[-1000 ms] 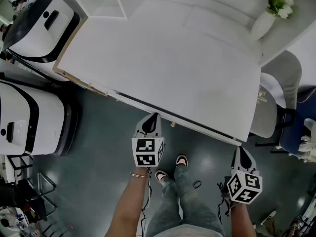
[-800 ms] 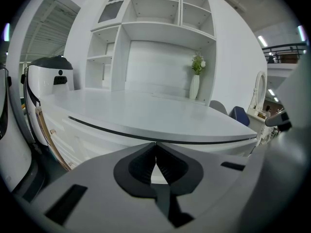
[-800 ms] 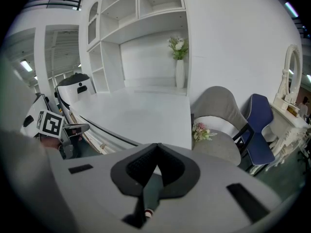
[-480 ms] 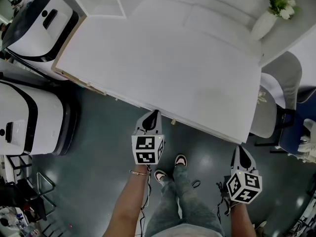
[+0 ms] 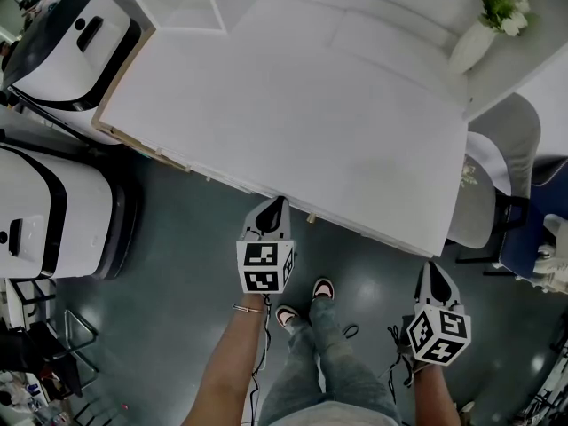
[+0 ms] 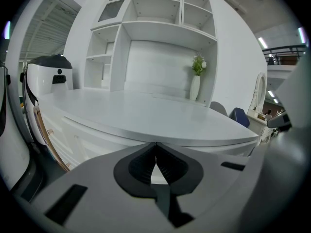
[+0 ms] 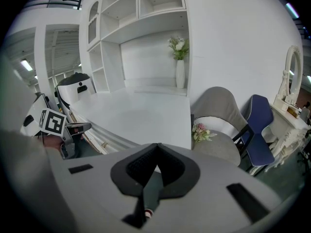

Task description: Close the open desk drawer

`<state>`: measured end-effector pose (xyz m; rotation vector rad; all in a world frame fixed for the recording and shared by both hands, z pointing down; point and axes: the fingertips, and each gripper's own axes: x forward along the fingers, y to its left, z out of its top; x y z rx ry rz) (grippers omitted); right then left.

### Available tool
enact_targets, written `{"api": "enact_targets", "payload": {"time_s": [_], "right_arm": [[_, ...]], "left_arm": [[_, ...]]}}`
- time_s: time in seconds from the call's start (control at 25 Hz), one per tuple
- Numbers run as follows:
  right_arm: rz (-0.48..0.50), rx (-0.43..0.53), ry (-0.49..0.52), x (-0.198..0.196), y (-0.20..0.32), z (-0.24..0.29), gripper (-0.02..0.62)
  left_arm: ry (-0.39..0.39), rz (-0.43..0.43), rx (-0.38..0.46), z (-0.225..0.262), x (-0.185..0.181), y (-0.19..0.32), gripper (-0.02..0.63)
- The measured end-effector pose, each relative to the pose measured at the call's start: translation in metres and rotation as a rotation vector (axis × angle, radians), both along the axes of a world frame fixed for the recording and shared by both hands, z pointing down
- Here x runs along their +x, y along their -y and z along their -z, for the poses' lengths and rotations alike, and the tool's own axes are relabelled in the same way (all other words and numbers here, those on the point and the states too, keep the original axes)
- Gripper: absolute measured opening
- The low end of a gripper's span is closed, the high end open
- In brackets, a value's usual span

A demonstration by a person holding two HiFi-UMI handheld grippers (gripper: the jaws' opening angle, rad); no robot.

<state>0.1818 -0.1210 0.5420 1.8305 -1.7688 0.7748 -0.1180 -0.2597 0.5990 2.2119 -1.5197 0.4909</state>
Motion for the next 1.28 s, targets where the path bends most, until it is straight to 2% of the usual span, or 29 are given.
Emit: {"api": "enact_targets", "payload": {"time_s": [0.32, 0.52, 0.68, 0.88, 1.28], "right_arm": [[0.003, 0.02, 0.006, -0.007, 0.003, 0.006, 0.006], [0.005, 0.04, 0.011, -0.009, 0.006, 0.014, 0.006], [0.004, 0.067, 0.021, -0.012, 0.007, 0.022, 0.006], [0.005, 0.117, 0.035, -0.019, 0.008, 0.04, 0.006], [0.003, 0.257, 0.078, -0.026, 0.0, 0.104, 0.006]], "left_arm": [[0.024, -0.022, -0.029, -0.002, -0.001, 0.0, 0.018], [0.028, 0.016, -0.059, 0.0, -0.008, -0.006, 0.018], [0.043, 0.011, -0.056, 0.013, -0.012, -0.02, 0.018], [0.054, 0.006, -0.005, 0.049, -0.021, -0.034, 0.018], [0.032, 0.071, 0.157, 0.161, -0.049, -0.072, 0.018]]}}
